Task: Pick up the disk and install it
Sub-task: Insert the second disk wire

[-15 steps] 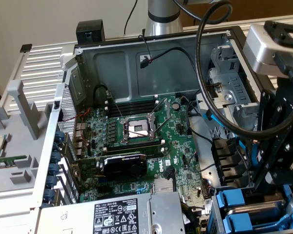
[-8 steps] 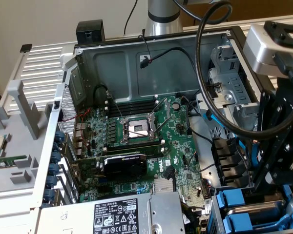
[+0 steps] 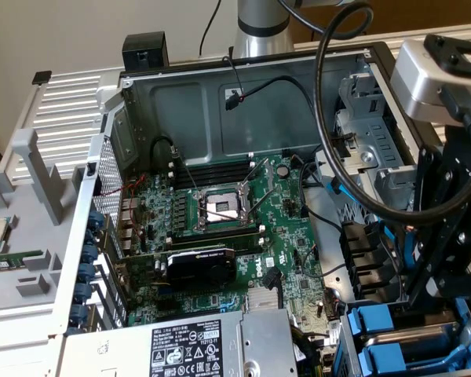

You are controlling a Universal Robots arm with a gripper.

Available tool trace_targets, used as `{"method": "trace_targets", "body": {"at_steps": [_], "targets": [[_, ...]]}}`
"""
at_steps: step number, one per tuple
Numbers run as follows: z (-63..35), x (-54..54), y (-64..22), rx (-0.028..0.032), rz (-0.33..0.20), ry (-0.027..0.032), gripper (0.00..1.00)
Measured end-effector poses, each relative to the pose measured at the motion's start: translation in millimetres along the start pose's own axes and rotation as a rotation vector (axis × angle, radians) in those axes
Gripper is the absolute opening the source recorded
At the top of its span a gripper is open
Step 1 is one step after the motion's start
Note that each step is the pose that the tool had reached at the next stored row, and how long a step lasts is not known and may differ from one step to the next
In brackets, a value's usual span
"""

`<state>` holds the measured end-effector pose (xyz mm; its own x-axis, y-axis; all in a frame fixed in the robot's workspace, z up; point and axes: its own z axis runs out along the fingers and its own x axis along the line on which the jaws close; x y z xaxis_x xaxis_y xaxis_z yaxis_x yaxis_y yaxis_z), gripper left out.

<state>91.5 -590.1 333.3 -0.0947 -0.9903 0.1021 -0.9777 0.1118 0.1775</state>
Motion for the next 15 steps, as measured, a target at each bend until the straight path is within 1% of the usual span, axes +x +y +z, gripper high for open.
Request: {"method": "trace_targets", "body": {"at_steps": [6,7,9,12,13,15], "targets": [[0.1,0.0,0.0,-0.0001,0.0,-0.0001,0.17],[0.1,0.0,-0.1,-0.0009,0.0,0.0001,0.17],[0.1,-0.1,-0.3,-0.0059,0.0,0.0015,0.17],[0.1,-0.1,-0.2,-0.0176,-0.001,0.004,0.17],[0.1,-0.1,-0.2,-0.0197,-0.001,0.0043,0.17],[0.1,-0.1,-0.2,-0.0201,-0.001,0.0044,0.17]]}}
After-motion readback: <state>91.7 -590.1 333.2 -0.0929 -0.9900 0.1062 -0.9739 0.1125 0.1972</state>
